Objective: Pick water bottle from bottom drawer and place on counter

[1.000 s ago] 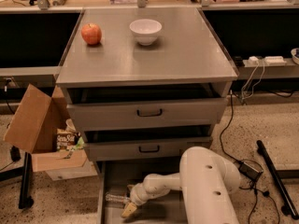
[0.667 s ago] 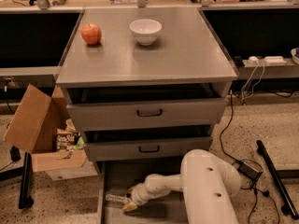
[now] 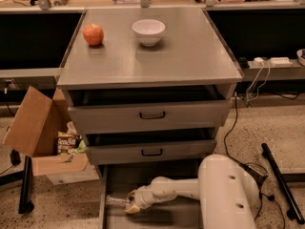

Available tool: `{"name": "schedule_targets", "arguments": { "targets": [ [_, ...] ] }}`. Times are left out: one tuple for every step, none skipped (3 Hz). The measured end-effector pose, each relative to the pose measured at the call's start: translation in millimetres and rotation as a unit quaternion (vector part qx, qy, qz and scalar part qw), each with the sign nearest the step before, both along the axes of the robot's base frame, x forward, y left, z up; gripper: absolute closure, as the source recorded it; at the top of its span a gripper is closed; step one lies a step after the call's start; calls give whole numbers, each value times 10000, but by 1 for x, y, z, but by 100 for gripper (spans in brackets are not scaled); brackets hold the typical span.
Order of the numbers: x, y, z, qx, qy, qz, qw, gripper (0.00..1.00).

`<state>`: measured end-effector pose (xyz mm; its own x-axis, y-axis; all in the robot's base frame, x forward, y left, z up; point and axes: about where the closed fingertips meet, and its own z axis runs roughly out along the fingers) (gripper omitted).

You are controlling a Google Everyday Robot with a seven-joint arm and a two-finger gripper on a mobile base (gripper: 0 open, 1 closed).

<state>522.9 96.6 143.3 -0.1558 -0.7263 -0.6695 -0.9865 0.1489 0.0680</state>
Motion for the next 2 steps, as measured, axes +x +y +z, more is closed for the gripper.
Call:
{"name": "schedule_targets", "arguments": {
  "targets": [
    [6,-32,58,426,-427,-129,9981,100],
    [7,-31,58,445,-416,-121,9981,97]
  ]
}}
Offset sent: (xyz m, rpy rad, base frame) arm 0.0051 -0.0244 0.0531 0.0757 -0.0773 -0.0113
